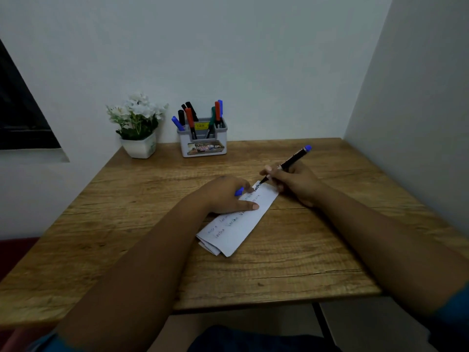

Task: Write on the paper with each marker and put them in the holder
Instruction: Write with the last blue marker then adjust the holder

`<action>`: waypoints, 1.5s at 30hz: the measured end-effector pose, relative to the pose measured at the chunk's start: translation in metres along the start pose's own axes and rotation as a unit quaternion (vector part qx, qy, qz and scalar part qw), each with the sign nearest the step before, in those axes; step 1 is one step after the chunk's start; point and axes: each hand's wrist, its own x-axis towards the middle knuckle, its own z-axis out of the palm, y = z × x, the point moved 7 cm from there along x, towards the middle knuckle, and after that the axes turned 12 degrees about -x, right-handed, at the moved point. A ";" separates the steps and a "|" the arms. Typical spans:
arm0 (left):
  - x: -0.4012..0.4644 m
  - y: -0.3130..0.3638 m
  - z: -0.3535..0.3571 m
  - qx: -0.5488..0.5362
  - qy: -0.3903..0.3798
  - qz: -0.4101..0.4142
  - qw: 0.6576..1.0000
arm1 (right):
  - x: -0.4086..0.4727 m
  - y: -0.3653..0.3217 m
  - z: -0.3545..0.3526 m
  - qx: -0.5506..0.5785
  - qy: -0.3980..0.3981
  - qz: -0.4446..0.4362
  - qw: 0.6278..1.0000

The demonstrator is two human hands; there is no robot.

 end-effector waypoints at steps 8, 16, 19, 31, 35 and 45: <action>-0.001 -0.002 -0.002 -0.028 0.019 0.019 0.999 | 0.007 0.003 0.003 -0.048 -0.102 0.026 0.993; 0.001 -0.001 -0.003 -0.045 0.012 0.044 0.998 | 0.005 -0.006 0.004 -0.110 0.001 -0.018 0.994; 0.003 -0.003 -0.003 -0.040 0.003 0.039 0.998 | 0.005 -0.007 0.001 -0.084 -0.015 -0.033 0.996; 0.009 -0.008 -0.004 -0.048 0.011 0.046 0.998 | 0.008 -0.008 0.006 -0.129 -0.052 -0.072 0.988; 0.010 -0.009 -0.003 -0.049 0.011 0.045 0.998 | 0.009 -0.011 0.011 -0.157 -0.045 -0.094 0.982; 0.011 -0.010 -0.004 -0.045 0.003 0.039 0.998 | 0.013 -0.007 0.011 -0.130 -0.061 -0.067 0.987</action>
